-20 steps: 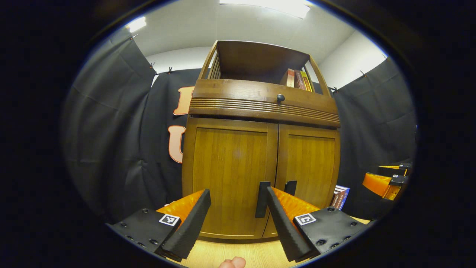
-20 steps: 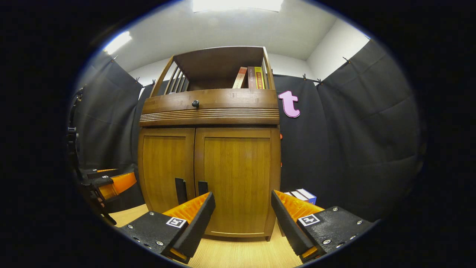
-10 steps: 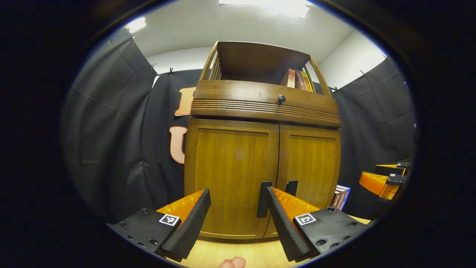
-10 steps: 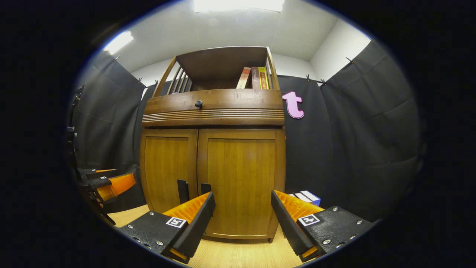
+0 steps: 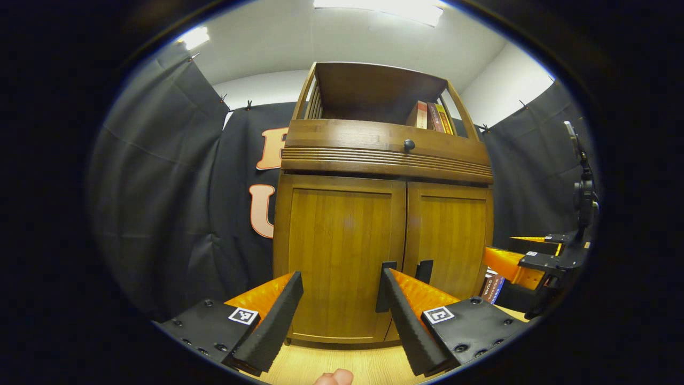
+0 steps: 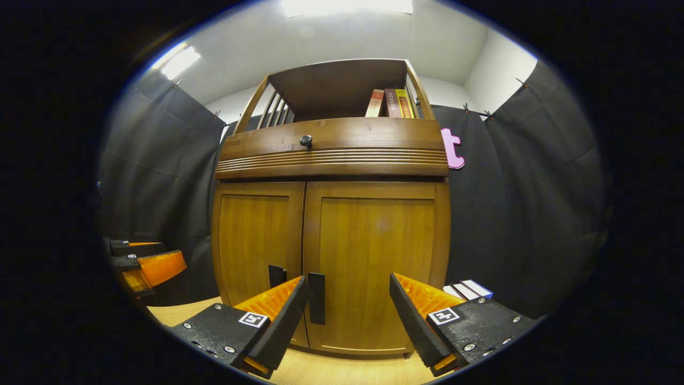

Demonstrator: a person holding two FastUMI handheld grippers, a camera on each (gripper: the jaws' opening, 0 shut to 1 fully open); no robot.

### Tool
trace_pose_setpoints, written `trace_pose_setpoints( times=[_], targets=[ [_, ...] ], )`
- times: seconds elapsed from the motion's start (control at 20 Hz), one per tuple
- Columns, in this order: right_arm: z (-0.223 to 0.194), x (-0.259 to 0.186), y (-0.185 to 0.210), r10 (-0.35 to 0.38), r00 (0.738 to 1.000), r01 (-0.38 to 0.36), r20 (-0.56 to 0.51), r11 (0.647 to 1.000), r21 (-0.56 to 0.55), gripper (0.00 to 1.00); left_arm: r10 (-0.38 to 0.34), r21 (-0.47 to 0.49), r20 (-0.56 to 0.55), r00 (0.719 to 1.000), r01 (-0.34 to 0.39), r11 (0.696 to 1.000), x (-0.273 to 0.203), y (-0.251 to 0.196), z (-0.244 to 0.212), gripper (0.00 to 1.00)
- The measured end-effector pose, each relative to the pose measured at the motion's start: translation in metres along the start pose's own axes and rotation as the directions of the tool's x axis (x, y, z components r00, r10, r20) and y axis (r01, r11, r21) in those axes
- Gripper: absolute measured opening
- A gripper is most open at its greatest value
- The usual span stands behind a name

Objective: Open the right door of the double-door shoe cabinet with the right hand, and open the left door with the left hand.

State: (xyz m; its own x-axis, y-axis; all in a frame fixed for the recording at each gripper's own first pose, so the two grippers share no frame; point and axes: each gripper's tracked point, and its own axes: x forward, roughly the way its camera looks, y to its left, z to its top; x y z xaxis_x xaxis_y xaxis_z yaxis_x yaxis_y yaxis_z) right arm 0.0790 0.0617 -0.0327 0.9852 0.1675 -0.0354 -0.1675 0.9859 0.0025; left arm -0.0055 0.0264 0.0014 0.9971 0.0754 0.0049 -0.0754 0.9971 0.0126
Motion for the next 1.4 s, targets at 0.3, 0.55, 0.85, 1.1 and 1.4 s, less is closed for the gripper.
trace_pose_setpoints(
  times=[0.3, 0.55, 0.85, 1.1, 1.4],
  targets=[
    [-0.051, 0.066, 0.028, 0.047, 0.996, -0.045, -0.079, 0.999, 0.027, 0.93, 0.009, 0.002, 0.005, 1.000, -0.009, 1.000, -0.009, 0.005, 0.005, 0.96],
    [-0.095, 0.102, 0.027, 0.023, 0.991, -0.018, -0.130, 0.999, 0.037, 0.94, 0.033, 0.000, -0.003, 0.999, -0.033, 0.999, -0.016, 0.010, 0.003, 0.95],
    [-0.122, 0.127, 0.033, 0.000, 0.987, -0.002, -0.161, 1.000, -0.015, 1.00, 0.051, -0.013, -0.008, 0.999, -0.051, 0.999, -0.016, 0.018, 0.001, 0.94],
    [-0.132, 0.139, 0.034, -0.013, 0.984, 0.022, -0.180, 0.999, 0.046, 0.62, 0.063, -0.009, -0.011, 0.998, -0.063, 0.998, -0.014, 0.025, -0.001, 0.99],
    [-0.139, 0.141, 0.049, -0.006, 0.985, 0.006, -0.173, 1.000, 0.001, 0.41, 0.060, -0.010, -0.022, 0.998, -0.060, 0.998, -0.011, 0.027, -0.004, 0.99]
  ],
)
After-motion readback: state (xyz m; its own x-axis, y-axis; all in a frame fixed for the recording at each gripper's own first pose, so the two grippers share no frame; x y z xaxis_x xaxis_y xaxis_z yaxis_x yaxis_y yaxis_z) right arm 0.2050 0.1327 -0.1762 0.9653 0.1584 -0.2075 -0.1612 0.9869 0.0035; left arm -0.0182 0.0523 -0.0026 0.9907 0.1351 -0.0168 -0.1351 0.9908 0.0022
